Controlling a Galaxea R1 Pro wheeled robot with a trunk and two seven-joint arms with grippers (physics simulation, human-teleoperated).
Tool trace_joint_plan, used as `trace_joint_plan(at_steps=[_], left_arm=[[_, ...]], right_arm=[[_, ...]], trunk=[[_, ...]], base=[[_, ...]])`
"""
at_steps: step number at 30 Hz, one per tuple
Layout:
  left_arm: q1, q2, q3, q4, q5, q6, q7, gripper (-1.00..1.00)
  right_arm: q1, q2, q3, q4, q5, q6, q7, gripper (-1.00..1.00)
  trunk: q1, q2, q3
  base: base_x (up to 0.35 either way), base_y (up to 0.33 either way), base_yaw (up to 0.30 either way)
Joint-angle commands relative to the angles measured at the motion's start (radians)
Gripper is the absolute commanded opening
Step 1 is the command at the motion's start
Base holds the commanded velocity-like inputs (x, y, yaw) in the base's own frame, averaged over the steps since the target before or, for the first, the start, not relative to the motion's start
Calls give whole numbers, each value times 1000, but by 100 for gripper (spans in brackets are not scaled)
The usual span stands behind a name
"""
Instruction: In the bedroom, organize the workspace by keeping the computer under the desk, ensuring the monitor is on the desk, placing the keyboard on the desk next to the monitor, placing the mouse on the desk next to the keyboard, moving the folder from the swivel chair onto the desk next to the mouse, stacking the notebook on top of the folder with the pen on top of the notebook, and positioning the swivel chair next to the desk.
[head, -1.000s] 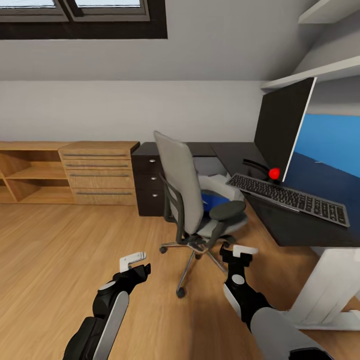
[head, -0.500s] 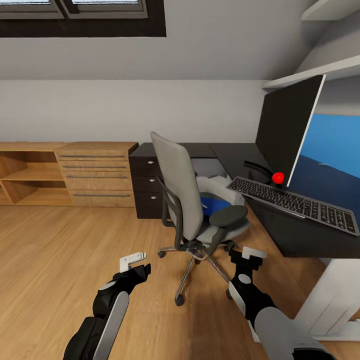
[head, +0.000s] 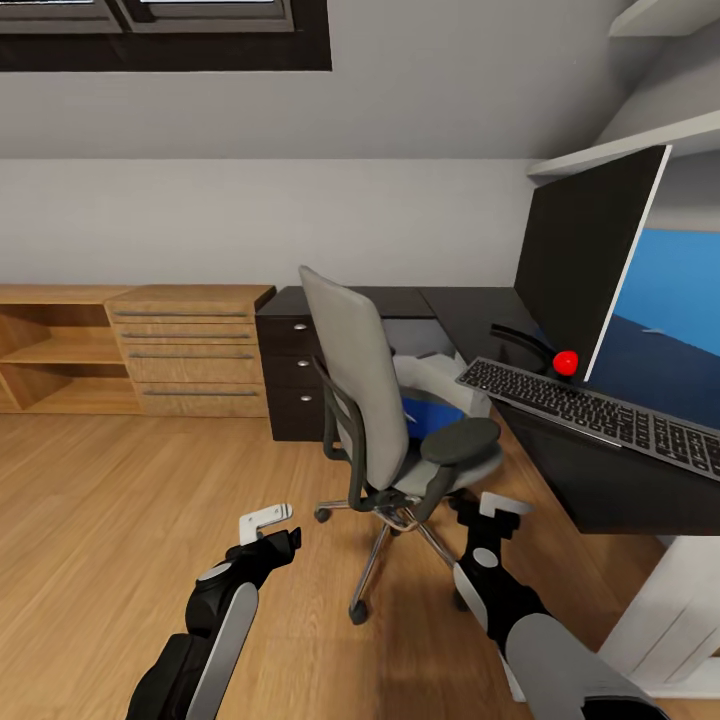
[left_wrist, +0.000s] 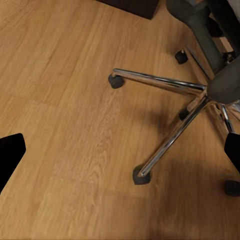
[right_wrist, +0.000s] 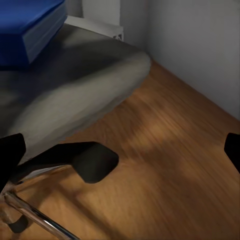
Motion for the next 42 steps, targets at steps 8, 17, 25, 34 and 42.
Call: trace_joint_plan(at_steps=[8,17,25,34,42], left_arm=[[-1,0,-1,-1,10,2,10,100],[-1,0,-2,22,11,2,10,100],[-1,0,-1,24,12,3,10,100],[-1,0,-1,29,12,2,11,100],[-1,0,-1,40,12,3,11,100]], right_arm=[[-1,20,-2,0,3,-36,-1,100],[-1,22,-2,0,3,-48,-4,100],[-1,22,-2,0,3,-48,-3,100],[-1,22,-2,2,3,-59,-3,100],[-1,22,-3,5,4,-74,-2,100]], trunk=[[0,0,-1],[0,0,3],[0,0,7],[0,0,11],[0,0,15]], base=[[1,0,9],[0,0,231],[-12,57,256],[-48,139,257],[-1,3,260]])
